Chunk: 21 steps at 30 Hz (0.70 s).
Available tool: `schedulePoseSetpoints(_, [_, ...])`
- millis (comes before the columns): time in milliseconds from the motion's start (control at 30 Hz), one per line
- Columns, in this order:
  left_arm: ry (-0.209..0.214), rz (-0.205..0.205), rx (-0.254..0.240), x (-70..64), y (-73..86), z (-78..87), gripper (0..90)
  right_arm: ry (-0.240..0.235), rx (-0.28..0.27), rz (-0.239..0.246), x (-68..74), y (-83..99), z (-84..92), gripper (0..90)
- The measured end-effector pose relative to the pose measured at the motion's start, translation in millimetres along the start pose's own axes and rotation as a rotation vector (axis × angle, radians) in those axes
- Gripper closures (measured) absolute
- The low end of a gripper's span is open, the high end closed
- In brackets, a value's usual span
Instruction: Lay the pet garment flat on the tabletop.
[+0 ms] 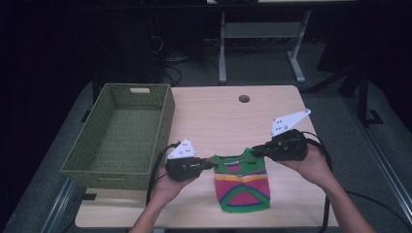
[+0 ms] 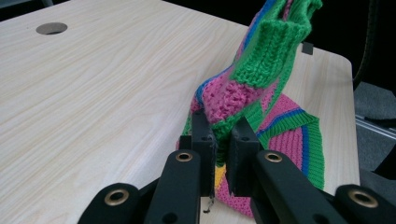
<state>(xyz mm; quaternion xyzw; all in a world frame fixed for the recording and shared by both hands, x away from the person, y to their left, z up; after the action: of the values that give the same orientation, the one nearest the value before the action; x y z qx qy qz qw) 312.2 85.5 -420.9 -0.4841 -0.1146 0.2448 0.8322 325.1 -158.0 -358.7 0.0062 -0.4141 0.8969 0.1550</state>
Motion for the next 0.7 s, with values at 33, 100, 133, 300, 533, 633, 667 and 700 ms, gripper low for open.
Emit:
schedulePoseSetpoints(33, [-0.002, 0.0, 0.005, 0.9, -1.6, 0.8, 83.5, 0.0, 0.001, 0.0, -0.9, 0.2, -0.5, 85.2])
schedulePoseSetpoints(100, [-0.005, 0.007, 0.014, 2.9, -4.7, 1.5, 83.5, -0.002, 0.007, 0.0, -2.3, 0.3, -2.0, 85.2])
schedulePoseSetpoints(133, [-0.004, 0.005, 0.021, 4.3, -6.1, 1.7, 83.5, -0.003, 0.008, -0.002, -2.4, 0.1, -2.7, 85.2])
schedulePoseSetpoints(300, [-0.018, 0.013, 0.06, 12.7, -9.4, -2.7, 83.4, -0.003, 0.019, -0.016, -8.7, 0.2, -6.5, 85.1])
schedulePoseSetpoints(533, [-0.019, 0.03, 0.089, 19.3, -7.3, -13.1, 83.3, -0.006, 0.025, -0.051, -22.3, 4.0, -11.4, 85.1])
schedulePoseSetpoints(633, [-0.021, 0.04, 0.087, 21.2, -6.4, -18.2, 83.2, 0.001, 0.022, -0.069, -27.0, 7.7, -12.6, 85.1])
schedulePoseSetpoints(667, [-0.021, 0.042, 0.086, 21.8, -6.4, -19.0, 83.1, 0.001, 0.021, -0.07, -27.9, 8.5, -13.0, 85.0])
schedulePoseSetpoints(700, [-0.018, 0.047, 0.086, 22.1, -6.3, -20.0, 83.0, 0.004, 0.023, -0.071, -28.9, 9.4, -13.3, 85.0])
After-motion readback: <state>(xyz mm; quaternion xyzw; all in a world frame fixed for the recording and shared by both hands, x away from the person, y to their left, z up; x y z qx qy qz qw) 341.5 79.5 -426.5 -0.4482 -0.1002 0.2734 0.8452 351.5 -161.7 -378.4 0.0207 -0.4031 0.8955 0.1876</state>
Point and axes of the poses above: each handheld gripper's, and its own axes: z roughly backward along the jaws, y roughly out of its underside, x roughly to its left, the point moved 5 cm from there along -z, roughly forward along the jaws, and after that the axes turned 6 degrees about -y, right-handed, at the moved point
